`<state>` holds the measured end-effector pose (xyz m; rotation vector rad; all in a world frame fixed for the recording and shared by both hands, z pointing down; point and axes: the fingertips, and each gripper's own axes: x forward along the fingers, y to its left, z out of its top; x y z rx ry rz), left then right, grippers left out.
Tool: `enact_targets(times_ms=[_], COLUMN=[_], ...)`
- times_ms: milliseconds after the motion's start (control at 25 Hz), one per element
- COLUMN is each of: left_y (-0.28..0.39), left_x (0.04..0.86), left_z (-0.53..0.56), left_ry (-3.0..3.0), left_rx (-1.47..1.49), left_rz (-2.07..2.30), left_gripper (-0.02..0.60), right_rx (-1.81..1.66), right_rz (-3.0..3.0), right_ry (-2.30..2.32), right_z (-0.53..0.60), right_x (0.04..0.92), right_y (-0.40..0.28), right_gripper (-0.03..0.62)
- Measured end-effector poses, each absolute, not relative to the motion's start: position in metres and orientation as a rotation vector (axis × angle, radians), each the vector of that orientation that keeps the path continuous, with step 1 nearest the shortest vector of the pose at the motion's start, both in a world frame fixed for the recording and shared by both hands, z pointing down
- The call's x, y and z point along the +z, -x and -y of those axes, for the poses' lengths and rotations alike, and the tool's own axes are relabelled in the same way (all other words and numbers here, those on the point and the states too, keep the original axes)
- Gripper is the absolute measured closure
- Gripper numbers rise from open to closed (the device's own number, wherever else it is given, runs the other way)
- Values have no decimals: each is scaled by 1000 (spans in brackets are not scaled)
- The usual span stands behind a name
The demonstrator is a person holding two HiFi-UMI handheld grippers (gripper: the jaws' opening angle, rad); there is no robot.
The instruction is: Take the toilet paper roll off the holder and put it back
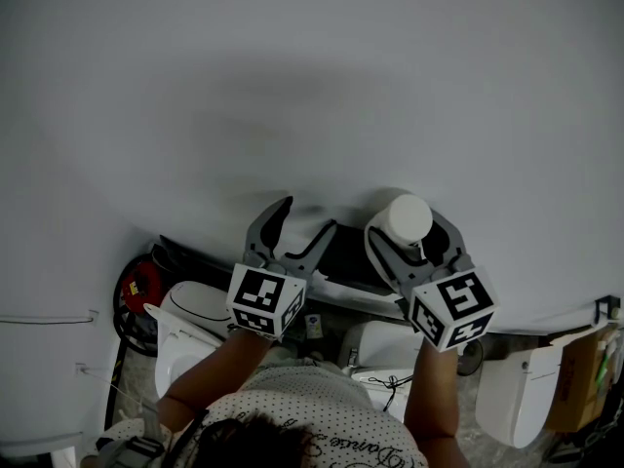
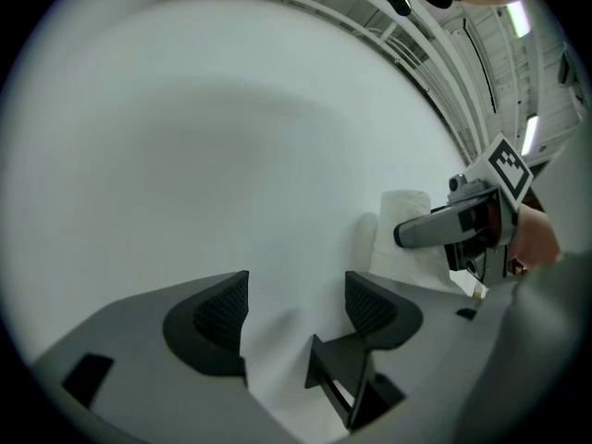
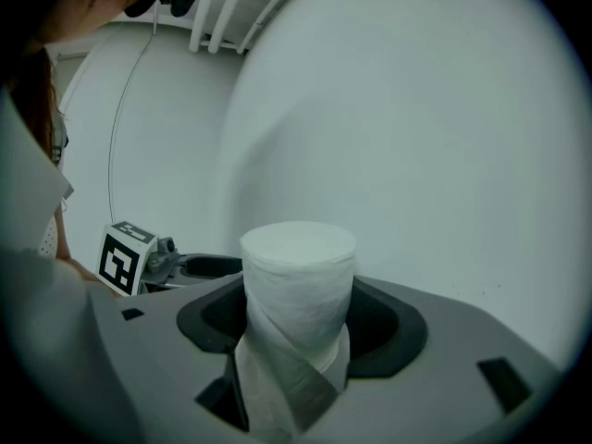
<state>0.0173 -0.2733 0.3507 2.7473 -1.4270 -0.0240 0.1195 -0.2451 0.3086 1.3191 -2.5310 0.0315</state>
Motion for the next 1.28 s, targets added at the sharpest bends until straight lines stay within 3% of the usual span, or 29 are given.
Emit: enact_targets(times_ms=[1280], left_y=[-13], left_x=[360], left_z=[271], left_ry=[-2729], left_rx=[-5], left_rz=[1436], left_gripper=[270], right_rx=[91], right_rz=[2535], right_ry=[-1277], right_z=[244], right_x=[321], right_y=[-116], right_gripper=[292])
